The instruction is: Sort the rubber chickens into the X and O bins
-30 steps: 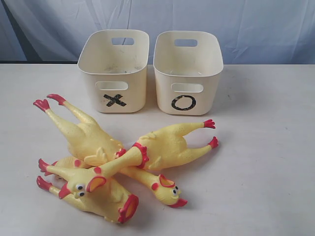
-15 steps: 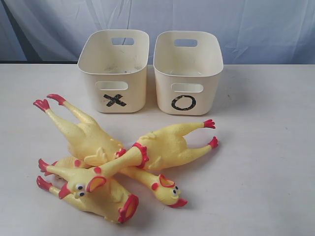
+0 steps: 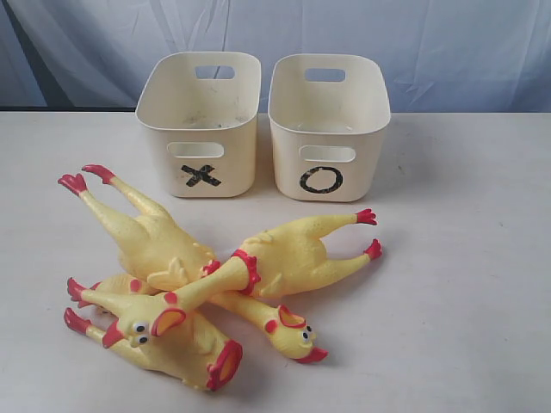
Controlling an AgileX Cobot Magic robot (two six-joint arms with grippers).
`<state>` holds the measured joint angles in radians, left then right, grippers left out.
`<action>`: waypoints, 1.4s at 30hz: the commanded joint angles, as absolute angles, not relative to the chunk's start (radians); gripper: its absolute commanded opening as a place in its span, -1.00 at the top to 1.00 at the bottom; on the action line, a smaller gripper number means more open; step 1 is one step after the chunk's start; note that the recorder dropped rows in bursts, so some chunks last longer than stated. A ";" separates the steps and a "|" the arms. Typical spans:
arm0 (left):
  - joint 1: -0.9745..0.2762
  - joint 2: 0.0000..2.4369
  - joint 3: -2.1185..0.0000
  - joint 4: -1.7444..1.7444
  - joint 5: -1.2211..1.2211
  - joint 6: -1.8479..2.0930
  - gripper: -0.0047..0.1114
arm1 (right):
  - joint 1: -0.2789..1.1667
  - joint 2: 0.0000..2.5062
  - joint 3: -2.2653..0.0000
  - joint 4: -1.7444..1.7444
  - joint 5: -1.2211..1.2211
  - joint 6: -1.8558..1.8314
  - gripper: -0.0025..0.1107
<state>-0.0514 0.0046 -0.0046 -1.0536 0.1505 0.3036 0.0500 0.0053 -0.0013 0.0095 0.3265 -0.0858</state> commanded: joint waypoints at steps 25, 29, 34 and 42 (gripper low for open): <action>-0.061 0.314 -0.360 -0.742 0.492 0.519 0.91 | 0.042 0.000 0.000 0.015 0.311 -0.088 0.97; -0.061 0.329 -0.360 -0.665 0.504 0.519 0.91 | 0.042 0.000 0.000 0.015 0.311 -0.088 0.97; -0.061 0.333 -0.360 -0.652 0.523 0.520 0.91 | 0.042 0.000 0.000 0.015 0.311 -0.088 0.97; -0.061 0.333 -0.360 -0.667 0.528 0.520 0.91 | 0.042 0.000 0.000 0.015 0.311 -0.088 0.97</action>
